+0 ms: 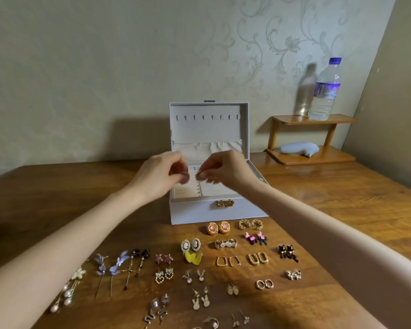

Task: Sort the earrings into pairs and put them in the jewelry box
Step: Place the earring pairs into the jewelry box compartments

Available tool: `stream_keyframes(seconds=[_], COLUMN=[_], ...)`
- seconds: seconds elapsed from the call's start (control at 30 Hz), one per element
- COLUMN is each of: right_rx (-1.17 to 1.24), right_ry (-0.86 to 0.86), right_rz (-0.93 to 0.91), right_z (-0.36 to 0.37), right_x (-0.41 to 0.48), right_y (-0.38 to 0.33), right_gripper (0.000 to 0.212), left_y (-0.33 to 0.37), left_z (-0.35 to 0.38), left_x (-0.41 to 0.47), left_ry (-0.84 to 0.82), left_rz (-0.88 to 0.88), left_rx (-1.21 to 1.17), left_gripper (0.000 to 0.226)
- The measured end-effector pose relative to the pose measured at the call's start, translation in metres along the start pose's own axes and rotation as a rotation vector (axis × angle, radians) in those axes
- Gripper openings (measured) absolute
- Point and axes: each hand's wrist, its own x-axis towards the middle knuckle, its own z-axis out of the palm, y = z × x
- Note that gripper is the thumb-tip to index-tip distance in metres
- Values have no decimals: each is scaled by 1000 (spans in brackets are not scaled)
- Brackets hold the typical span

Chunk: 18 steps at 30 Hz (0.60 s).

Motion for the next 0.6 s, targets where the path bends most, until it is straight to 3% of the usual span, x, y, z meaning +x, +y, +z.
stream_keyframes(seconds=[0.17, 0.47, 0.6], right_rx=[35, -128, -127], right_ry=[94, 128, 107], right_rz=[215, 402, 398], right_z=[0, 22, 32], right_x=[51, 103, 110], right_y=[16, 59, 69], right_gripper=[19, 23, 20], left_y=[-16, -43, -47], left_z=[13, 44, 50], left_x=[45, 67, 73], left_ry=[10, 13, 16], left_rz=[-158, -226, -248], left_rx=[-224, -272, -293], left_gripper=[7, 9, 13])
